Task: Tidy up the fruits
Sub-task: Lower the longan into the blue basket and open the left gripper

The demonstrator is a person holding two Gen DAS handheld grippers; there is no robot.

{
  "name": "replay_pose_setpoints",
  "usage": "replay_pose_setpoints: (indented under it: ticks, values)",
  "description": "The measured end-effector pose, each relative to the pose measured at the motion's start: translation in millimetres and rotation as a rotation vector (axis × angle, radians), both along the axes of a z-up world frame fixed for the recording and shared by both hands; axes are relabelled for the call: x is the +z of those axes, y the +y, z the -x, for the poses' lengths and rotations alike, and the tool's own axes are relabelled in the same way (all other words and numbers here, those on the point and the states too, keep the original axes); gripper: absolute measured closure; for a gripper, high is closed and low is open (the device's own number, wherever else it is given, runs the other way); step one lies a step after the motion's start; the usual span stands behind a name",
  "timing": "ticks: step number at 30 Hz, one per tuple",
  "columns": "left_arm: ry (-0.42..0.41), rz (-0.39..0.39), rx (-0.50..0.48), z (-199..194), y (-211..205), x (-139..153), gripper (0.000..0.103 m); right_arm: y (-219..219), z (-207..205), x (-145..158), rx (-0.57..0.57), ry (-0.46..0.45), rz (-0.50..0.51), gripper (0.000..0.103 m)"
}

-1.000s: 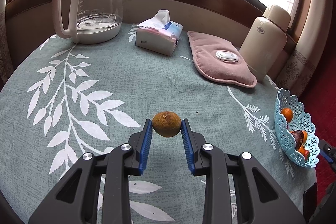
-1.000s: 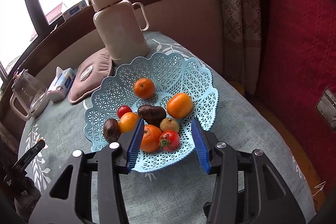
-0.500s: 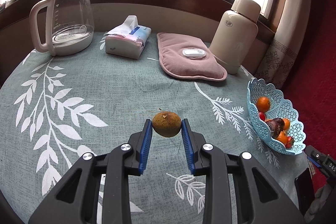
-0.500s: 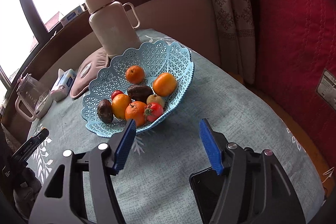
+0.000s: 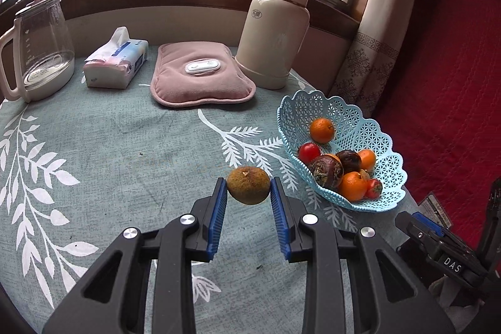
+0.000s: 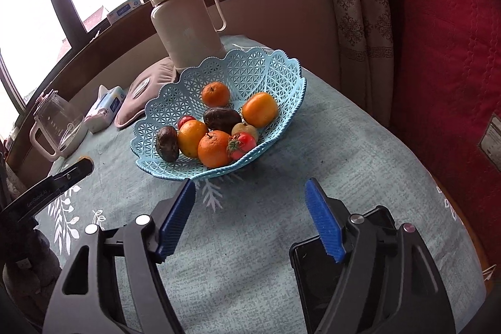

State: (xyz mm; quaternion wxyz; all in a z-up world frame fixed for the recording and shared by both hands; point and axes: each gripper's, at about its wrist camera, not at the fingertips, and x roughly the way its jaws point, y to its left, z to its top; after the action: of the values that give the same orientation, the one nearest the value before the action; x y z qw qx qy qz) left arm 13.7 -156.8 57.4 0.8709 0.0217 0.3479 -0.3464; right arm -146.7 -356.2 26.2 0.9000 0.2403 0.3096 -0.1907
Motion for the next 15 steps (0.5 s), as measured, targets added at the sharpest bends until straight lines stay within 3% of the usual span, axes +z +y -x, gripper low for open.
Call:
replay_pose_setpoints:
  ticks: [7,11,15]
  values:
    - [0.009,-0.011,-0.118,18.0,-44.6,5.8,0.074,2.7,0.2,-1.8,0.039,-0.006,-0.008,0.028]
    - [0.02,-0.017,-0.177,23.3,-65.2,4.7,0.074,2.5,1.6,-3.3,0.042,-0.008,-0.023,0.019]
    - [0.039,-0.033,-0.22,22.0,-81.4,-2.0,0.074,0.0,1.6,-8.9,0.035,0.003,-0.054,0.017]
